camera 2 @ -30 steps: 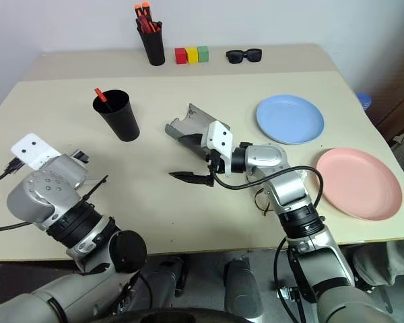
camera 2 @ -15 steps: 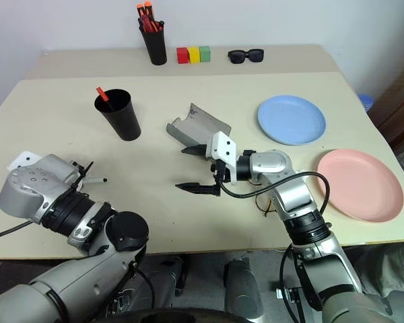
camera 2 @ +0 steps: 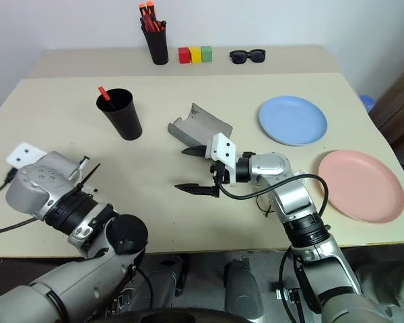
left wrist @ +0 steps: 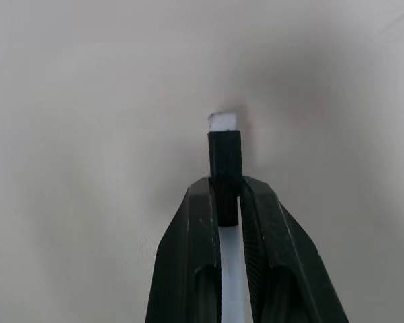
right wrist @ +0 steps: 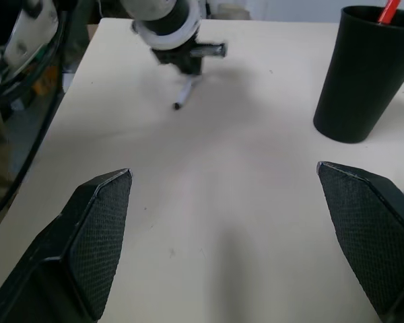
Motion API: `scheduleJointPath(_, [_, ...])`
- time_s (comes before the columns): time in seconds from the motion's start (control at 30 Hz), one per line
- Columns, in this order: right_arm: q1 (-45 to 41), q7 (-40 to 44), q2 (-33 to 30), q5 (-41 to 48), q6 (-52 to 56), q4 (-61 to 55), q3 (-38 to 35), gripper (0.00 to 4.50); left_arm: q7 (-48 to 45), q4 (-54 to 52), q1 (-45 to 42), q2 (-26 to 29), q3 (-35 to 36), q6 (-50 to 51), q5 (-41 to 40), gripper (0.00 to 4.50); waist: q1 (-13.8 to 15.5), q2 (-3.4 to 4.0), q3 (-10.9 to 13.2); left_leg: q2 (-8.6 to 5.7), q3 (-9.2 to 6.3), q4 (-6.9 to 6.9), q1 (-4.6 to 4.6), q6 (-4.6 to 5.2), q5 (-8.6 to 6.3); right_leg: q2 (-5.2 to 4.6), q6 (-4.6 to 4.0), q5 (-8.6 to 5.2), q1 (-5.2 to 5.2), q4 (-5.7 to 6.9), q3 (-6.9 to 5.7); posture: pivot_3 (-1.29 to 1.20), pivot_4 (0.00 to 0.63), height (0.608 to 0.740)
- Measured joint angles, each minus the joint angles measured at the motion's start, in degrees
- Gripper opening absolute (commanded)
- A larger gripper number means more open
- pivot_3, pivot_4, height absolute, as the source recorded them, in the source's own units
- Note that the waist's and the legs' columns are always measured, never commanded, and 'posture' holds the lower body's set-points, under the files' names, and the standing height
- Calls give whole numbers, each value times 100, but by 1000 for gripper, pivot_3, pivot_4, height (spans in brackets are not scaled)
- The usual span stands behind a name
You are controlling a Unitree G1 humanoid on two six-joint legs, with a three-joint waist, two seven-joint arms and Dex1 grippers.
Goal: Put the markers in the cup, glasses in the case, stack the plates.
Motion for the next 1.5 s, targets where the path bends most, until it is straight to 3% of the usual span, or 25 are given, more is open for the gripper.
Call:
scheduleJointPath(0.07, [-87,-261,214,-2,3,76,-46,4500,-514,-1,318,195,-561,-687,-111,35,-20,-1,0,2,3,-3,0,-1,1,2,-4,2,-4,2,2,0,150,740])
scheduleJointPath(0.27, [-622,-1472,900,-75,-94,650,-540,4500,-2242,-24,871,1833,-2784,-3272,47,35,-9,4,-2,12,12,-18,-1,-6,15,21,-29,18,-23,2,19,0,150,740])
scheduleJointPath(0.43, [-671,-1957,1192,-217,-296,918,-562,4500,-2753,729,865,1996,-3634,-4529,96,35,3,3,-3,11,7,-17,-1,-2,17,22,-29,18,-20,-2,17,0,150,740])
scheduleJointPath(0.8, [-604,-2274,1278,-241,-379,905,-559,4500,-2938,2714,676,1956,-4341,-6245,149,35,-40,3,-3,13,6,-20,-2,1,19,25,-28,18,-28,4,18,0,150,740])
scheduleJointPath(1.03, [-537,-2370,1274,-240,-356,764,-560,4500,-2727,3132,699,1969,-4414,-6682,332,35,-38,3,-3,12,5,-19,-2,2,19,25,-28,18,-28,5,18,0,150,740])
scheduleJointPath(1.07, [-519,-2376,1272,-240,-341,764,-561,4500,-2722,3152,716,1966,-4414,-6708,330,919,-37,3,-3,12,5,-19,-2,2,19,25,-28,18,-28,5,18,0,150,740])
scheduleJointPath(1.3, [-490,-2366,1267,-239,-309,764,-560,4500,-2521,3175,771,1912,-4413,-6714,344,4445,-40,3,-3,12,4,-19,-2,2,19,25,-28,19,-28,5,18,0,150,740])
scheduleJointPath(1.5, [-490,-2306,1256,-238,-308,764,-557,4500,-2414,3166,843,1875,-4402,-6669,332,4484,-37,3,-3,12,5,-19,-2,2,19,25,-28,19,-27,5,18,0,150,740])
